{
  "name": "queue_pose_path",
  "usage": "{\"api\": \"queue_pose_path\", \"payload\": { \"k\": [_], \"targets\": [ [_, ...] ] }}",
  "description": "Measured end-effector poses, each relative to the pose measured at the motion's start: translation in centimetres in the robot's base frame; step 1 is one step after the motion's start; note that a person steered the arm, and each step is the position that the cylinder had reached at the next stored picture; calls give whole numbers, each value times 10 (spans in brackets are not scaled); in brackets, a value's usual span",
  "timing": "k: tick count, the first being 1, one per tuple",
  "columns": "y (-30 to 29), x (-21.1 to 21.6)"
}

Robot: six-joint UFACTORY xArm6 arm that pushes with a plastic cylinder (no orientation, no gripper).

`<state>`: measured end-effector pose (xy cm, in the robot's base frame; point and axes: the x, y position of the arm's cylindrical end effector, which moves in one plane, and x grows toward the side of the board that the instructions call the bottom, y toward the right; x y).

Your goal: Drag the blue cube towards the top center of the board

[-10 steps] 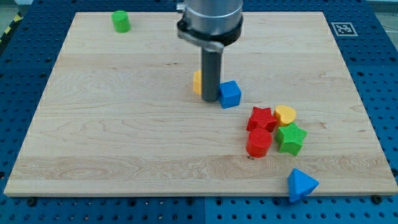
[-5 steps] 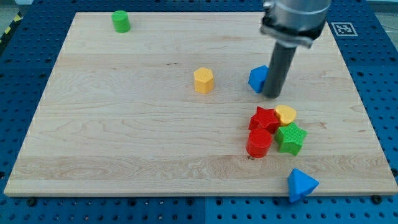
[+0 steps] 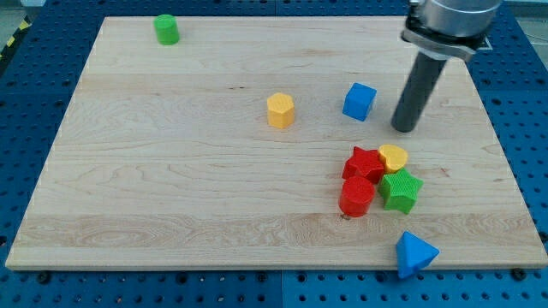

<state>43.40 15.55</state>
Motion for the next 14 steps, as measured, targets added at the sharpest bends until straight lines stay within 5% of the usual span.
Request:
{"api": "queue_pose_path", "payload": {
  "k": [3, 6, 7, 9, 10, 12, 14],
  "targets": [
    [-128, -119],
    [-89, -55],
    [-59, -87],
    [-97, -160],
    [-91, -160],
    [-97, -84],
    [-156, -132]
  ]
}}
